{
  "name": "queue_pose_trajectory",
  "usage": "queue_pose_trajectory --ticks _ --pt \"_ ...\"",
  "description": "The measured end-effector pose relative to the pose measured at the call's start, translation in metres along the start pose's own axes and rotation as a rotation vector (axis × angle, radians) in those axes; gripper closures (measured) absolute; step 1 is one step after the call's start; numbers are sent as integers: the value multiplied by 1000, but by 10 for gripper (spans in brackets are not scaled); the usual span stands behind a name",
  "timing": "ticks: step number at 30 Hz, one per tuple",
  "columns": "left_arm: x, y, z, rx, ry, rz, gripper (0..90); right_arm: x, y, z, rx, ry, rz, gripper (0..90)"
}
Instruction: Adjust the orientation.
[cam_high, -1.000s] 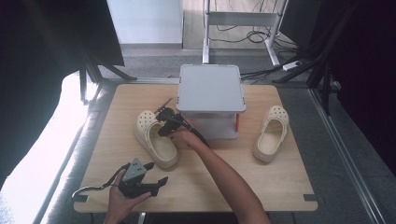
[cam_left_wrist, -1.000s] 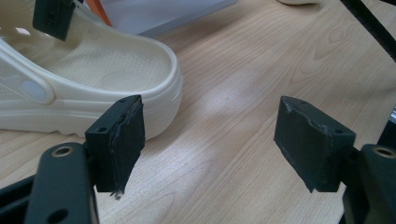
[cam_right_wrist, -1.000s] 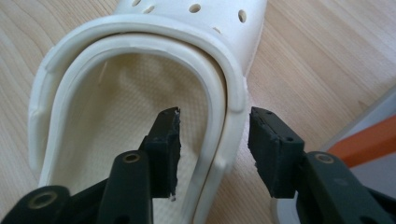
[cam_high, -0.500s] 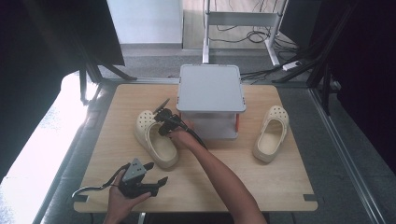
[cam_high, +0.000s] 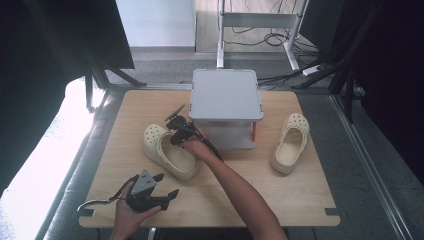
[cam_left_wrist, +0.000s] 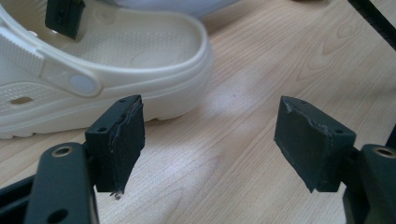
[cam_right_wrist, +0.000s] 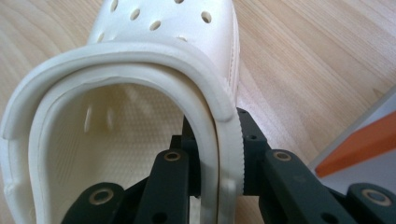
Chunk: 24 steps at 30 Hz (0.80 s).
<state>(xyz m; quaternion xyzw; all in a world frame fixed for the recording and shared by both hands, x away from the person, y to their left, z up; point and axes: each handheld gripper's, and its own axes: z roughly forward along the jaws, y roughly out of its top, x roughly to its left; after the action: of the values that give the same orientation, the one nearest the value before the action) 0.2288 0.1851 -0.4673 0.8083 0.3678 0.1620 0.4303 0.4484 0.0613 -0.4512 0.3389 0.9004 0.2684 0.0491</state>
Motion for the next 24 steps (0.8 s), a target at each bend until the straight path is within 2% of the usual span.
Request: queue_pose_trajectory --ticks 10,15,24 --pt "2 1 -5 -7 12 2 250 7 -19 -20 0 24 -28 777" --pt "2 1 -4 -6 10 2 250 9 -33 -34 -19 32 -35 777" --pt "2 1 -5 -11 17 1 250 0 -67 -65 -49 31 -20 776"
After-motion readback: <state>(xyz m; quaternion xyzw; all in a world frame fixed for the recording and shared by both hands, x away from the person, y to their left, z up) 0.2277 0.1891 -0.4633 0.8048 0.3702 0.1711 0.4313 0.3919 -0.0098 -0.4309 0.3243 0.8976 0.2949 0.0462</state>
